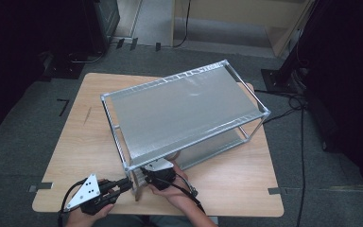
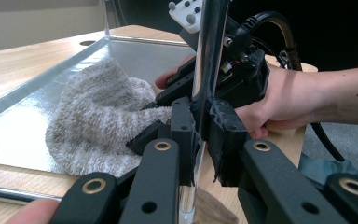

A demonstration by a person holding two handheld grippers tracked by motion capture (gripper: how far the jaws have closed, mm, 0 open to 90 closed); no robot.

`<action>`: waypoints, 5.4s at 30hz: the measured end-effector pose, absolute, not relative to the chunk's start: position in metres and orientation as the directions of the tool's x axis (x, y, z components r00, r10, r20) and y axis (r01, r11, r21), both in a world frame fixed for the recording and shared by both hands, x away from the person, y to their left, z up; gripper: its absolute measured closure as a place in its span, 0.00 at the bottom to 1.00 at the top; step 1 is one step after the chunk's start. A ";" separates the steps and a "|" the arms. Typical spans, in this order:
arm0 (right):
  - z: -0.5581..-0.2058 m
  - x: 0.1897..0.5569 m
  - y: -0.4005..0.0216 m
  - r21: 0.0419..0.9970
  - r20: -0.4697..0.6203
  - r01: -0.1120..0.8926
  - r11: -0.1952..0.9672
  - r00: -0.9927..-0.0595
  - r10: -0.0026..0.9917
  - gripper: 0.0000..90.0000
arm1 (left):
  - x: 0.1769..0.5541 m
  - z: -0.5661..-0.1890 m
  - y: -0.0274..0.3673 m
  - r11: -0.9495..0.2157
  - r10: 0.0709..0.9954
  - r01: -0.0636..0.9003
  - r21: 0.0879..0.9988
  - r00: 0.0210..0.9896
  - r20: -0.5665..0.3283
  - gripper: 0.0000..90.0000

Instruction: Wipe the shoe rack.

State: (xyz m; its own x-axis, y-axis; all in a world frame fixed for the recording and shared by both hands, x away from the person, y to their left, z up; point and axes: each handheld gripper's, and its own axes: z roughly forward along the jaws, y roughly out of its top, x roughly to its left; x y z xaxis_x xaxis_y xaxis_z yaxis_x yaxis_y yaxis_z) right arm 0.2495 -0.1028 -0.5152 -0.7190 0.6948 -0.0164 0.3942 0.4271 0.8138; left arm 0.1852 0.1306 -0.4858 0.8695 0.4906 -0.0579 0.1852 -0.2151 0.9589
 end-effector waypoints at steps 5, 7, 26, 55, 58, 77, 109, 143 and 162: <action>-0.516 0.260 -0.129 0.817 -0.007 0.438 0.376 -0.643 0.766 0.77 | 0.185 -0.486 0.130 -0.221 0.493 0.179 0.959 0.869 -0.048 0.90; -0.516 0.266 -0.145 0.812 -0.025 0.451 0.370 -0.607 0.794 0.77 | 0.185 -0.485 0.130 -0.224 0.494 0.176 0.958 0.868 -0.044 0.91; -0.515 0.304 -0.325 0.814 0.010 0.570 0.113 -0.208 0.978 0.76 | 0.188 -0.485 0.135 -0.222 0.503 0.181 0.958 0.863 -0.047 0.90; -0.519 0.303 -0.319 0.801 -0.040 0.589 0.109 -0.128 0.991 0.79 | 0.197 -0.485 0.146 -0.177 0.619 0.228 0.958 0.782 -0.072 0.90; -0.518 0.302 -0.305 0.794 -0.030 0.595 0.123 -0.164 0.986 0.79 | 0.197 -0.485 0.145 -0.172 0.628 0.233 0.957 0.775 -0.075 0.90; -0.516 0.272 -0.161 0.802 0.001 0.507 0.316 -0.530 0.848 0.79 | 0.199 -0.485 0.137 -0.160 0.667 0.250 0.955 0.741 -0.083 0.90; -0.514 0.293 -0.269 0.788 0.031 0.588 0.184 -0.335 0.942 0.73 | 0.202 -0.484 0.132 -0.165 0.637 0.287 0.944 0.762 -0.120 0.83; -0.517 0.304 -0.327 0.787 0.066 0.615 0.053 -0.169 0.983 0.78 | 0.195 -0.483 0.122 -0.161 0.510 0.227 0.960 0.852 -0.115 0.75; -0.517 0.305 -0.273 0.781 0.061 0.602 0.169 -0.342 0.938 0.72 | 0.195 -0.473 0.160 -0.073 0.629 0.201 0.977 0.770 -0.111 0.79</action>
